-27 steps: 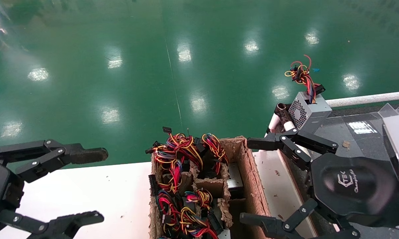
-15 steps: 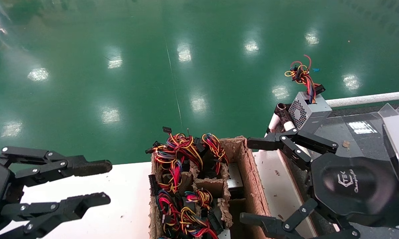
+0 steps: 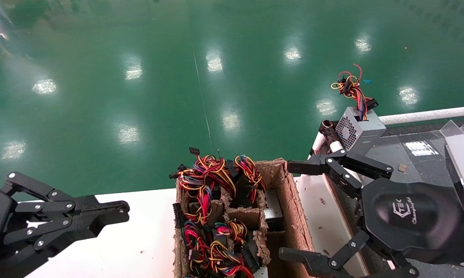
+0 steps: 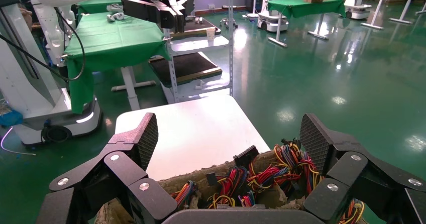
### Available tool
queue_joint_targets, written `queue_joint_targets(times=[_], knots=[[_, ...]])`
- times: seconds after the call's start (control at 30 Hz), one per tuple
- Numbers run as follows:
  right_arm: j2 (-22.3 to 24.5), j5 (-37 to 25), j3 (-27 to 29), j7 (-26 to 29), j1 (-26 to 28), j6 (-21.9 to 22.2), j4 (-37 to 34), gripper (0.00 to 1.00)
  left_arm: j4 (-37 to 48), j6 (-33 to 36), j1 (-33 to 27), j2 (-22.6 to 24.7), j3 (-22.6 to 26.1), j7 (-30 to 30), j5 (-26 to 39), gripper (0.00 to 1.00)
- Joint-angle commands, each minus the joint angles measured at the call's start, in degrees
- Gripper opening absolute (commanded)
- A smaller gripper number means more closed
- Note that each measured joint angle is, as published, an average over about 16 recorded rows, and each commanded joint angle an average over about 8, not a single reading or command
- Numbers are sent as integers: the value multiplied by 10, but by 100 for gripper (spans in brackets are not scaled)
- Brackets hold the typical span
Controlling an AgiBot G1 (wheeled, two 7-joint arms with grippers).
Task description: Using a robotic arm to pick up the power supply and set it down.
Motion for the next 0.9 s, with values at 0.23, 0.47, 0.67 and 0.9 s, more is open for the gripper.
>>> queue_joint_targets(times=[0.23, 0.47, 0.67, 0.9], knots=[[0, 0, 0, 0, 0, 0, 0, 100, 0, 0, 0, 0, 0, 0, 0, 85], [0, 0, 0, 0, 0, 0, 0, 100, 0, 0, 0, 0, 0, 0, 0, 100], [-2, -7, -3, 2, 2, 4, -1, 100, 1, 1, 0, 0, 0, 0, 0, 100], [-16, -47, -19, 10, 14, 33, -4, 100, 2, 1, -2, 0, 1, 1, 0, 100]])
